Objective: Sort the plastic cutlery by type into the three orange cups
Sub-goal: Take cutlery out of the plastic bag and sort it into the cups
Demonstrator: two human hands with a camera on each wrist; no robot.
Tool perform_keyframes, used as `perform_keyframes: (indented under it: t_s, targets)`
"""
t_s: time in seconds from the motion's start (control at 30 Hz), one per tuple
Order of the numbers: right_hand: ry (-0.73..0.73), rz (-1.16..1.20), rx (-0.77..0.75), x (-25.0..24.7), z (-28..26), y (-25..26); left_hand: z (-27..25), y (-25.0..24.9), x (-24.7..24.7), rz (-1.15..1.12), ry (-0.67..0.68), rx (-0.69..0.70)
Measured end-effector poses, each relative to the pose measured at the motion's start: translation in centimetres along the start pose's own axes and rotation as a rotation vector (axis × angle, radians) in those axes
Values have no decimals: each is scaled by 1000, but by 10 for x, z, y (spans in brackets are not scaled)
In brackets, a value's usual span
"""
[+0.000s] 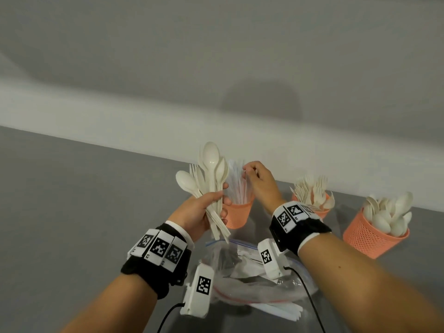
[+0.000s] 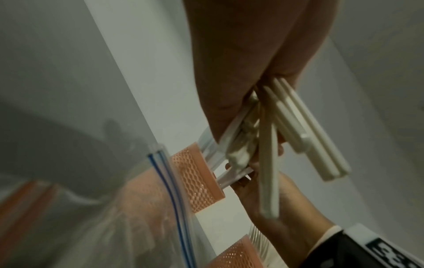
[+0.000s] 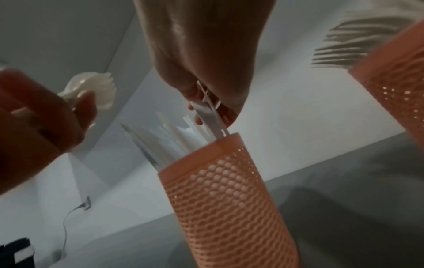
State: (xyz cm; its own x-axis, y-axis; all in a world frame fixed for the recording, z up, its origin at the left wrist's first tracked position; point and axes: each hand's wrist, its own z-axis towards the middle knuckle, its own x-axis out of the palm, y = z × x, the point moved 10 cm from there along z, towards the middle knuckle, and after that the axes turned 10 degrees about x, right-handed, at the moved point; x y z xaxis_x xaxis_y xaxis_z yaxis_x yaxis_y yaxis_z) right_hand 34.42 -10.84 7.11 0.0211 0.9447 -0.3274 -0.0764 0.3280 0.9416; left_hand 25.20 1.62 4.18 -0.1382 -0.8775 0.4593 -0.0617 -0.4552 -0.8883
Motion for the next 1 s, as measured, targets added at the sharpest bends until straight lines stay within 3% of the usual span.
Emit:
perform_keyframes:
  t_s: [0.13,0.27,0.33,0.47,0.53,0.63,0.77,0.87,0.93,1.0]
  targets:
    - [44,-155,-34,7,-1,0,2,4,7,-3,18,18]
    - [-206,-196,-288,-21,-25,45,-2,5,15,-13,66,15]
    - [-178,-134,-347,-24,-40,67,-1,3,14,-16,39,46]
    - [268,-165,-35,14,-56,53,0,-3,12,46,-30,103]
    - [395,-32,94,21,-67,45,-3,-4,17,42,-23,106]
    - [351,61,127,9,-73,48,-8,-3,29,5,5,92]
    - [172,167,127,-14,-79,63,-11,-6,33,-46,-55,120]
    - [73,230,43,-36,-86,81,-16,-3,33,6,-75,99]
    - [115,150,-33,-35,-97,92,-19,-2,34,40,-83,102]
    - [262,14,-61,-18,-110,91,-22,-2,35,55,-107,100]
